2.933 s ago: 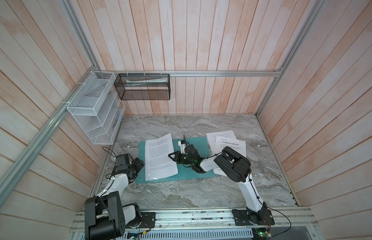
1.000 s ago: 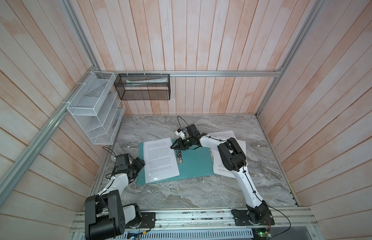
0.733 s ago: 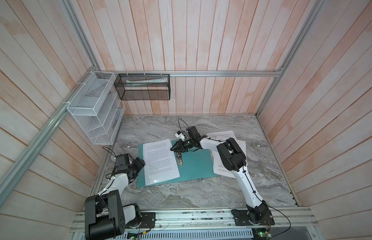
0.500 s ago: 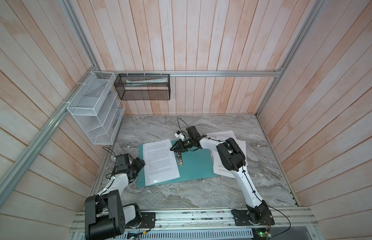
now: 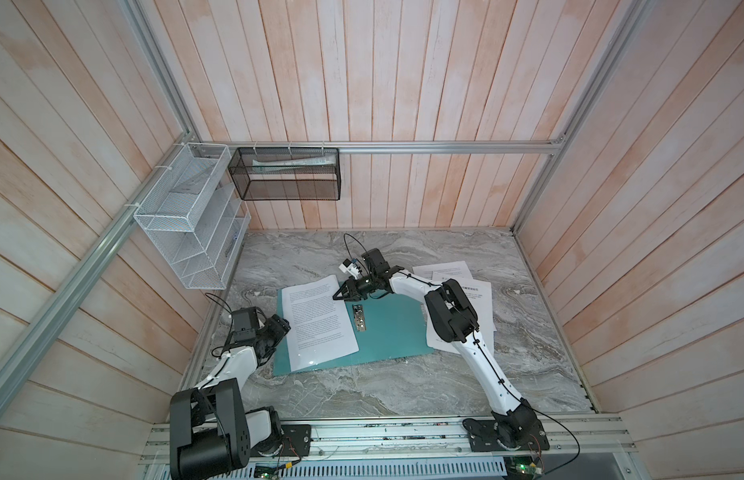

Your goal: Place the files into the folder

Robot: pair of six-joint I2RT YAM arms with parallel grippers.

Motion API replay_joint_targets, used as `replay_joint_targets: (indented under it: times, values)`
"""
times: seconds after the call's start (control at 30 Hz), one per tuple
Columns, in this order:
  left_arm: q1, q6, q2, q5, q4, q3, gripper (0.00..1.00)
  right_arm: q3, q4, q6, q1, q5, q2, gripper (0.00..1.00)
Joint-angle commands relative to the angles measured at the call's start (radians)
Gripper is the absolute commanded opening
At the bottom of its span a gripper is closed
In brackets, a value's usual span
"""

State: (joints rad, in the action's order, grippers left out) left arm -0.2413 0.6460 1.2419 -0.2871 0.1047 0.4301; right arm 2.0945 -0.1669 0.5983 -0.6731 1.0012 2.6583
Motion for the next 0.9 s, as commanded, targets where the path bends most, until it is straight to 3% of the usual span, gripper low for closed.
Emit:
replay_joint_targets:
  times: [0.0,0.1,0.23,0.87]
  values:
    - [0.001,-0.009,0.025,-0.024,0.064,-0.019,0.76,0.023,-0.050,-0.011,-0.014,0.010,0.043,0.15]
    - [0.000,-0.009,0.022,-0.024,0.062,-0.019,0.76,0.015,-0.035,-0.001,-0.014,0.013,0.037,0.12]
    - [0.000,-0.009,0.019,-0.024,0.061,-0.021,0.76,0.006,0.014,0.039,-0.017,0.032,0.023,0.00]
    - [0.001,-0.006,0.007,-0.016,0.064,-0.024,0.76,-0.254,0.478,0.438,-0.015,0.024,-0.137,0.00]
